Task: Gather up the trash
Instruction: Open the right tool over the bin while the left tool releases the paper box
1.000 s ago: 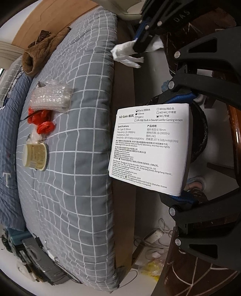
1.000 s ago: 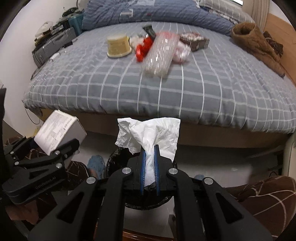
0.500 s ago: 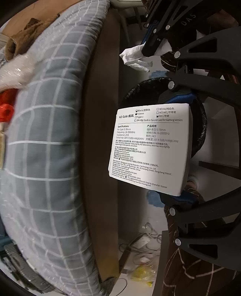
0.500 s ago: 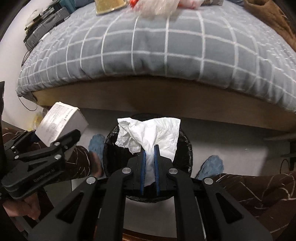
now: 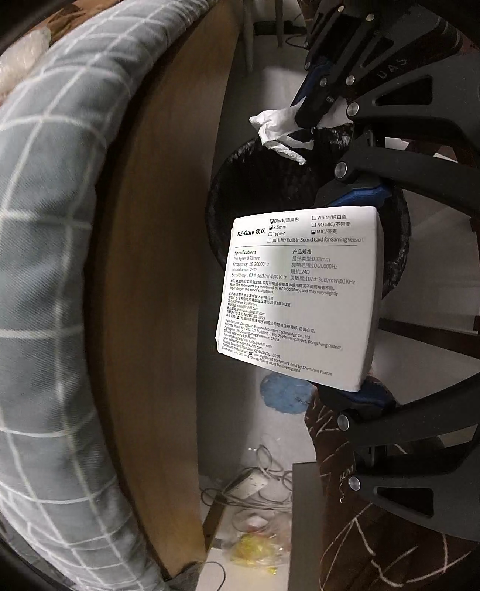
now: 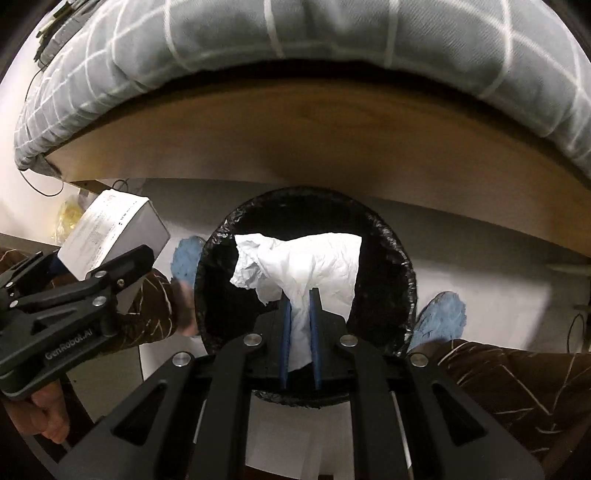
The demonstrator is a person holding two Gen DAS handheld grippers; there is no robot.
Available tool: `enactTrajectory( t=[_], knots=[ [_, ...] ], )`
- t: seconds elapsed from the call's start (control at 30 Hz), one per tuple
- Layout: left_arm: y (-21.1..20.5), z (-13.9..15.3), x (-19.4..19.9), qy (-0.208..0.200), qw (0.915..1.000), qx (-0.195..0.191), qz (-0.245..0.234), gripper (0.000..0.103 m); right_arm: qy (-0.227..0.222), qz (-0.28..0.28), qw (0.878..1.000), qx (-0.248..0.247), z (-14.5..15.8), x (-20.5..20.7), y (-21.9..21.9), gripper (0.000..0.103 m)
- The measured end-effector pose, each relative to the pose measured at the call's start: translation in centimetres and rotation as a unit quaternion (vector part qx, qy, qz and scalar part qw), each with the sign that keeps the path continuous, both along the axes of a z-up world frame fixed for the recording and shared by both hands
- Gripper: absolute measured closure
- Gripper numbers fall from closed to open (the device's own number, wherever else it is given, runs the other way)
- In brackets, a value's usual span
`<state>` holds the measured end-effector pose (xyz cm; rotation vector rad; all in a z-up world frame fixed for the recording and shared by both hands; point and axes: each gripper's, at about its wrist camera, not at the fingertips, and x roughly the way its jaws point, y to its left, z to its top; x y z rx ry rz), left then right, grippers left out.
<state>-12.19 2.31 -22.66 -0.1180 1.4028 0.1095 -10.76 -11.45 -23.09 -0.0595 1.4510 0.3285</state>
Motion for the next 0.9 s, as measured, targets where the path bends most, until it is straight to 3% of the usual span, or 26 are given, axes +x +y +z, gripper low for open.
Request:
enactTrajectory(
  t=[0.33,0.37,0.43,0.53,0.73,0.9],
  knots=[
    [1.9,-1.7,-0.2,0.017,0.9996,0.006,0.02,0.033,0.027,0.003,1.0,0.001,-2.5,0.8,1.3,0.089],
    [2.2,-1.8,-0.3,0.018,0.9996,0.007,0.023,0.033,0.026,0.005,1.0,-0.002,-2.5,0.8,1.5,0.086],
    [2.6,-1.7,-0.5,0.016,0.9994,0.008,0.029,0.033,0.022,0.004,1.0,-0.008,-2.6,0.9,1.7,0.064],
    [3.5,-1.6,-0.7,0.014,0.9991,0.011,0.039,0.033,0.006,0.001,1.0,-0.013,-2.3,0.8,2.1,0.042],
    [3.9,-1.0,-0.8,0.01,0.9989,0.011,0.045,0.033,-0.011,-0.004,0.999,-0.035,-1.9,1.0,2.4,0.02],
    [3.1,0.0,-0.7,-0.001,0.9989,0.012,0.044,0.033,-0.032,-0.03,0.998,-0.047,-1.0,1.0,1.1,0.011]
  ],
)
